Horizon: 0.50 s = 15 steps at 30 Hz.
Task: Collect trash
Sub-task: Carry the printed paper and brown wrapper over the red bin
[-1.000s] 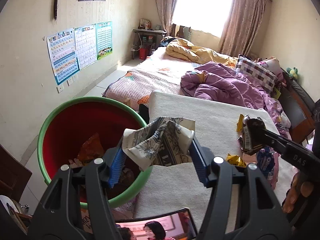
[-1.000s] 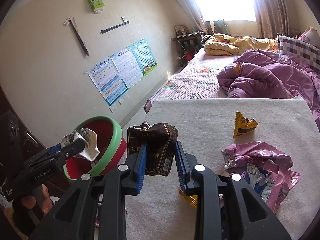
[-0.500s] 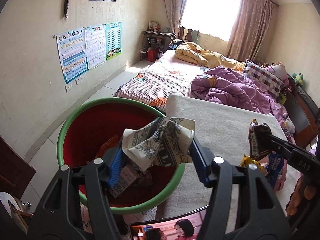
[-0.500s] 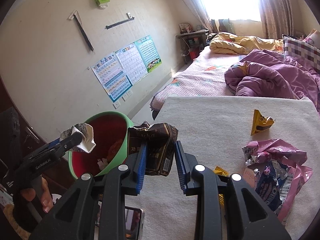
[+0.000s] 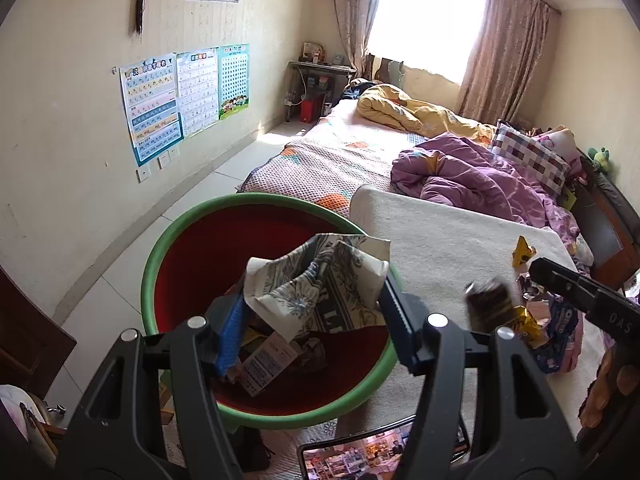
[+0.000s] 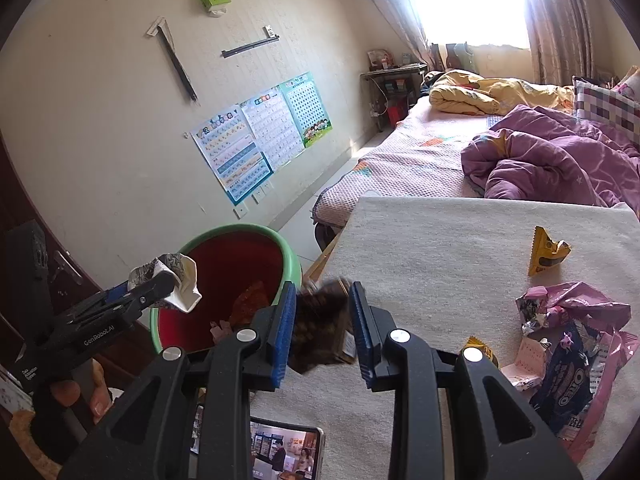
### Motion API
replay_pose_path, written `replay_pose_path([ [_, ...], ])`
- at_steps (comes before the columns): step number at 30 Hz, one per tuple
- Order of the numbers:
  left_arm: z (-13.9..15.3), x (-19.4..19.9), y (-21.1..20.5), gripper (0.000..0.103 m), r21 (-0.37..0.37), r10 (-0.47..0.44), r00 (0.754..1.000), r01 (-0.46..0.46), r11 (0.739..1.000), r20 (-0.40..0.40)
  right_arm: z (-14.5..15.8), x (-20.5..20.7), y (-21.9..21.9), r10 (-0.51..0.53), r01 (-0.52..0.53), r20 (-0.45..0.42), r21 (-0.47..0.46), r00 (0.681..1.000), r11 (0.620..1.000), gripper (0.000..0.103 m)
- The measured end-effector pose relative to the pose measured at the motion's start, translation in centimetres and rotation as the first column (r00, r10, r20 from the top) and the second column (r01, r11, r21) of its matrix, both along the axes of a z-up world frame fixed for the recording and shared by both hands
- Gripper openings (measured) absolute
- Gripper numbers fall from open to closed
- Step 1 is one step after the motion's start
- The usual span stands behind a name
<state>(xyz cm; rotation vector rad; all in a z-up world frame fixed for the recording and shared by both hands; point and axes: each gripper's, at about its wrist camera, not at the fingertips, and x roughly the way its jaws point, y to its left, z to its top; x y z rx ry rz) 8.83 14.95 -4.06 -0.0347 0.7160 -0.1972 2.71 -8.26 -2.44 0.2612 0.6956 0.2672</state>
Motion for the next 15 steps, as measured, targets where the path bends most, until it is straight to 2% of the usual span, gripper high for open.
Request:
replay_pose_path([
  [6, -0.2, 0.4, 1.1, 0.058, -0.003, 0.000, 1.000, 0.000, 1.000, -0.005, 0.2, 0.5, 1.7, 0.020, -0.020, 0.007, -0.034, 1.000, 0.999, 0.027],
  [9, -0.2, 0.5, 1.3, 0.058, -0.005, 0.000, 1.000, 0.000, 1.000, -0.005, -0.8, 1.2, 1.8, 0.041, -0.043, -0.054, -0.046, 0.998, 0.998, 0.031],
  [11, -0.4, 0.6, 1.7, 0.058, -0.007, 0.002, 1.000, -0.002, 1.000, -0.006, -2.2, 1.7, 1.6, 0.034, -0.041, -0.109, -0.067, 0.993, 0.997, 0.049],
  [15, -0.7, 0.8, 2.4, 0.058, -0.015, 0.013, 1.000, -0.013, 1.000, -0.011, -5.6, 2.4, 1.8, 0.023, -0.045, -0.228, -0.092, 0.973, 0.995, 0.056],
])
